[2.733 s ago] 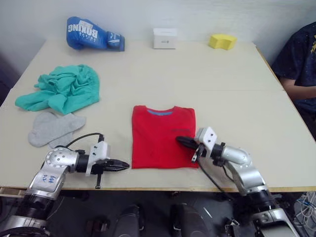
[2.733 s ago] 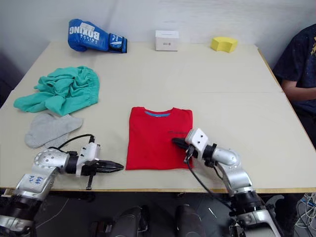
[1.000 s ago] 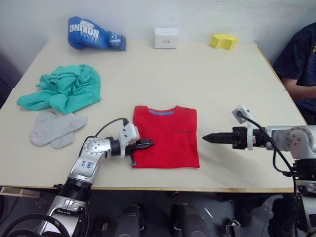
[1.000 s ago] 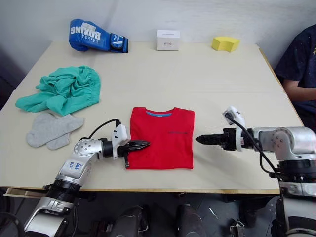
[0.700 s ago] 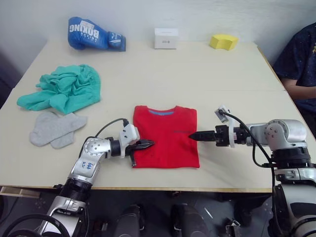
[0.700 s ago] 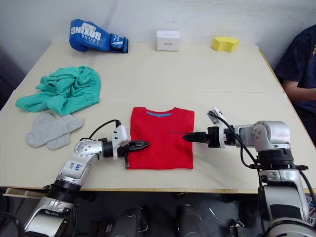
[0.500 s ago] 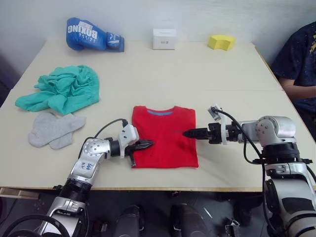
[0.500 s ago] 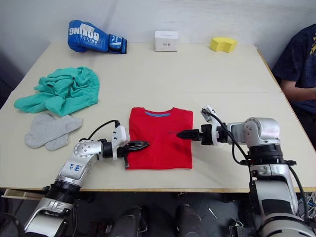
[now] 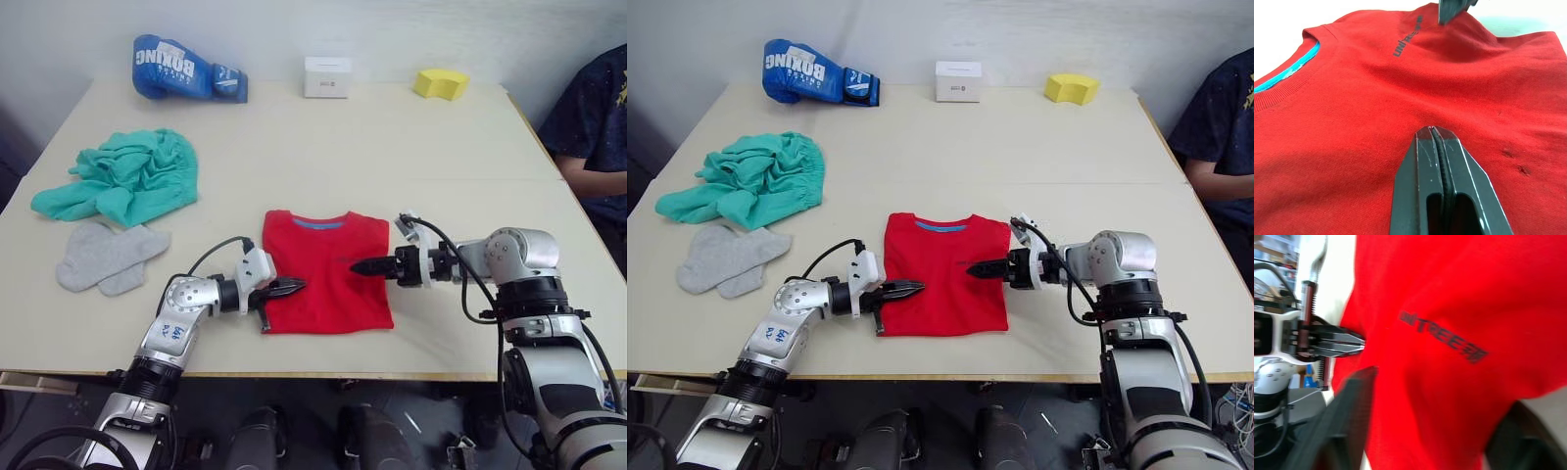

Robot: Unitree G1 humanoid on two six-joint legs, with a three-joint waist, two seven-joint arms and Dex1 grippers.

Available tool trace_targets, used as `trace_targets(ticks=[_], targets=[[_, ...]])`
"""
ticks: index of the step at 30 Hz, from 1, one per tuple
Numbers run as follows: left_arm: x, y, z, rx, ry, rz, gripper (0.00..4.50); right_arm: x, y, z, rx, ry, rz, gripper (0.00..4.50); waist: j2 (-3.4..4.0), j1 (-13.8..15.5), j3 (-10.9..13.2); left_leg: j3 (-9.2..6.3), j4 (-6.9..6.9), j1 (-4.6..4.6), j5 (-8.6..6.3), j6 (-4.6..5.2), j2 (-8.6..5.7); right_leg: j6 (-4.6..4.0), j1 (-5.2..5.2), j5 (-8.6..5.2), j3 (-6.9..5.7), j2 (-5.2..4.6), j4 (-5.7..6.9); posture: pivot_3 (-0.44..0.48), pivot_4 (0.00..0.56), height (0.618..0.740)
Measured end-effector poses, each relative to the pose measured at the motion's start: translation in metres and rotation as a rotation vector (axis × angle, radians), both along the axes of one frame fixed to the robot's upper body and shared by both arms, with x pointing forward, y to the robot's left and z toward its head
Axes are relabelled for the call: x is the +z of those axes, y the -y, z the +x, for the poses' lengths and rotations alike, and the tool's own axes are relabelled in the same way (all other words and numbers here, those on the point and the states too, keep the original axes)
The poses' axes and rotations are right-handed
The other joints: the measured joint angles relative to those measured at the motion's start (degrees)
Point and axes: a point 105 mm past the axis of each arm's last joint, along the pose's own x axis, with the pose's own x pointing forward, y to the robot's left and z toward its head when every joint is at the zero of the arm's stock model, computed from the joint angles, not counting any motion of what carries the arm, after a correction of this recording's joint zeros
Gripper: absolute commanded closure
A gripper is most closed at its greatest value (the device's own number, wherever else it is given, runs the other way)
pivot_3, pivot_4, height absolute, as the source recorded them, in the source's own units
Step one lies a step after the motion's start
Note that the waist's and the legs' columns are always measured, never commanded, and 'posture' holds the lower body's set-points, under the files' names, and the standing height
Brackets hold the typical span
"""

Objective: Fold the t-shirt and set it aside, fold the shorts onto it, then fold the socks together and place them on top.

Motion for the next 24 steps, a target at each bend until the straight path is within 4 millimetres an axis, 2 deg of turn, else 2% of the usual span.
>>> trace_targets(ticks=[4,5,8,11,14,17,18,20,23,24], targets=[[0.0,0.0,0.0,0.0,0.002,0.0,4.5,-0.006,0.006,0.001,-0.032,-0.008,-0.027,4.25,0.0,0.1,0.0,0.0,-0.01,-0.02,0.0,0.0,-0.01,0.0,-0.01,0.0,0.0,-0.01,-0.02,0.0,0.15,0.74],[0.0,0.0,0.0,-0.001,0.002,0.0,4.5,-0.004,0.006,0.0,-0.03,-0.003,-0.027,4.47,0.0,0.09,0.0,0.0,-0.01,-0.02,0.0,0.0,-0.01,0.0,-0.01,0.0,0.0,-0.01,-0.02,0.0,0.15,0.74],[0.002,-0.002,-0.003,-0.022,-0.014,-0.006,4.5,-0.004,0.012,-0.001,-0.043,-0.011,-0.041,4.47,0.01,0.11,0.01,0.0,0.0,-0.05,0.0,0.01,-0.02,0.0,-0.03,0.0,0.0,-0.02,-0.02,0.0,0.15,0.74],[0.013,-0.013,-0.016,-0.06,-0.099,-0.056,3.96,-0.002,0.029,-0.002,-0.082,-0.023,-0.076,4.5,0.07,0.21,0.05,-0.02,-0.02,-0.15,-0.01,0.02,-0.03,0.0,-0.06,0.0,-0.02,-0.04,-0.12,0.0,0.15,0.74],[0.039,-0.02,-0.027,-0.1,-0.077,-0.083,3.01,0.006,0.047,-0.004,-0.114,-0.008,-0.117,4.5,0.12,0.19,0.08,-0.02,-0.07,-0.17,-0.02,0.02,-0.04,0.0,-0.06,0.0,-0.01,-0.05,-0.25,0.0,0.15,0.74],[0.072,-0.027,-0.039,-0.116,-0.006,-0.142,2.0,0.018,0.082,-0.01,-0.183,0.025,-0.167,4.5,0.16,0.37,0.11,-0.04,-0.1,-0.18,-0.04,0.01,-0.05,0.0,-0.01,0.0,-0.03,-0.05,-0.36,0.0,0.15,0.74],[0.08,-0.03,-0.043,-0.114,0.023,-0.171,1.69,0.02,0.1,-0.014,-0.216,0.026,-0.195,4.5,0.18,0.41,0.12,-0.03,-0.1,-0.17,-0.06,0.01,-0.06,0.01,0.01,0.0,-0.02,-0.05,-0.42,0.0,0.15,0.74],[0.088,-0.035,-0.051,-0.109,0.047,-0.204,1.04,0.02,0.134,-0.023,-0.27,0.048,-0.268,4.5,0.19,0.49,0.13,0.01,-0.1,-0.18,-0.08,0.02,-0.08,0.02,0.02,0.01,-0.03,-0.04,-0.49,0.0,0.15,0.74],[0.088,-0.043,-0.06,-0.098,0.034,-0.197,0.03,0.024,0.179,-0.028,-0.327,0.112,-0.376,4.5,0.22,0.36,0.15,0.09,-0.06,-0.17,-0.1,0.03,-0.07,0.09,0.02,0.04,0.0,0.04,-0.52,0.0,0.15,0.74],[0.087,-0.043,-0.063,-0.104,0.021,-0.192,0.03,0.026,0.195,-0.028,-0.338,0.142,-0.422,4.5,0.24,0.24,0.16,0.14,-0.06,-0.12,-0.09,0.04,-0.06,0.13,0.02,0.06,0.04,0.06,-0.52,0.0,0.15,0.74]])
